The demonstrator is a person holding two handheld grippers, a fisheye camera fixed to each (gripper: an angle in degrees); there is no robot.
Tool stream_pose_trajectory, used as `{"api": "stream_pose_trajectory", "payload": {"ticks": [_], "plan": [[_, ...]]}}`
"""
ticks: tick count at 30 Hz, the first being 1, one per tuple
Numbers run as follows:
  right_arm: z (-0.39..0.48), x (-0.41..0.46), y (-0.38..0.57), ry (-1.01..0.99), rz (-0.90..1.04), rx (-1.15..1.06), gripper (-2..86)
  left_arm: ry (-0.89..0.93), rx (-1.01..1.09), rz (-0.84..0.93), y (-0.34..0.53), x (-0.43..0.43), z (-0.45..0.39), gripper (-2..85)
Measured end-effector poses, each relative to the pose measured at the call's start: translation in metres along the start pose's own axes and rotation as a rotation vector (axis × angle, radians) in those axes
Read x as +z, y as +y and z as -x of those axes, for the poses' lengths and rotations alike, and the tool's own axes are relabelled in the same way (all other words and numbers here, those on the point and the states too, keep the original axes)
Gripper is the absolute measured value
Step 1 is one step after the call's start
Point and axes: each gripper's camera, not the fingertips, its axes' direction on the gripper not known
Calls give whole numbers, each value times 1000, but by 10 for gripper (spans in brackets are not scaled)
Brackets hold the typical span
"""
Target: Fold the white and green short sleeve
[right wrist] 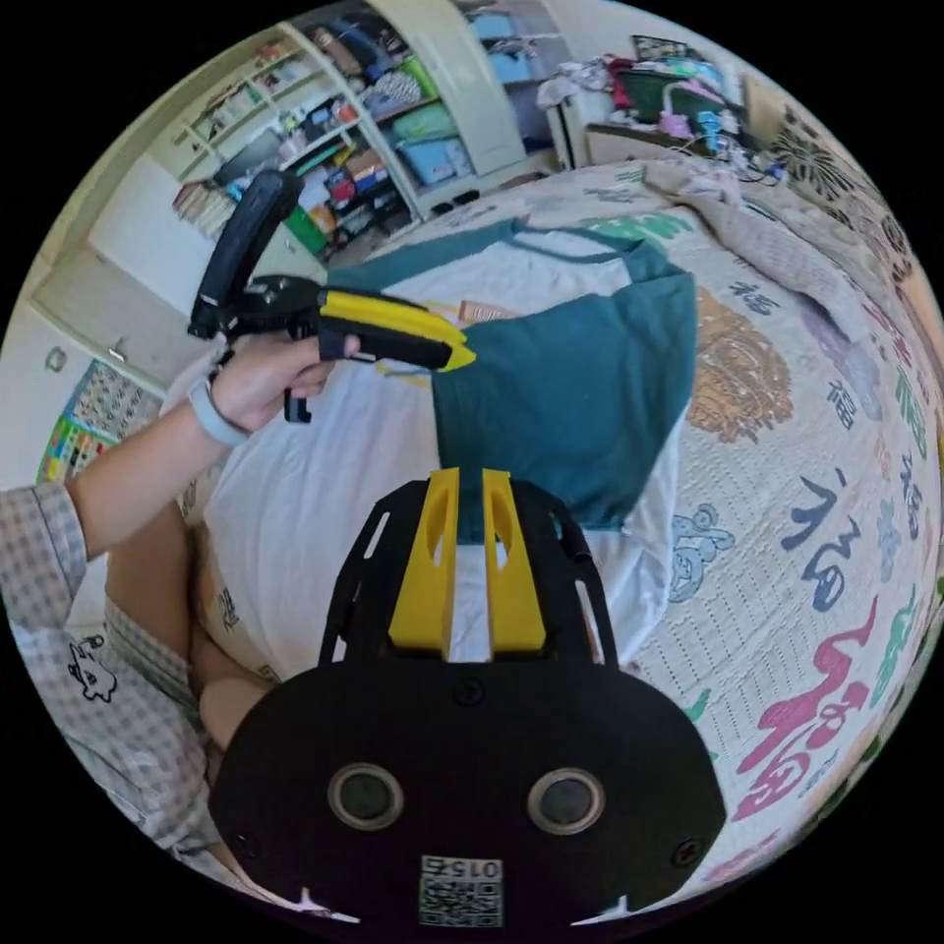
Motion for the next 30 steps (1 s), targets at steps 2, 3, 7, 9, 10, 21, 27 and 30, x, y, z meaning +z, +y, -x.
{"api": "stream_pose_trajectory", "payload": {"ticks": [2, 3, 7, 9, 10, 21, 27, 30], "plan": [[4, 25, 0, 25, 68, -17, 15, -27, -12, -18, 11, -7, 9, 52], [2, 31, 4, 16, 64, -16, 3, -37, -28, -35, 18, -13, 16, 41], [-5, 56, 13, -25, 84, -8, -3, 61, -97, -48, 36, -33, 45, 22], [-5, 65, 15, -26, 80, -13, 6, 151, -142, -40, 46, -45, 65, 20], [-6, 67, 18, -34, 60, -14, 17, 207, -195, -51, 58, -58, 82, 23], [18, 75, -9, -192, -323, 72, 48, -14, -878, -468, 311, -237, 241, 71], [137, 146, -157, -111, -165, -167, 60, -30, -872, -415, 303, -247, 281, 99], [194, 190, -245, -98, -139, -256, 64, 15, -870, -458, 305, -244, 282, 98]]}}
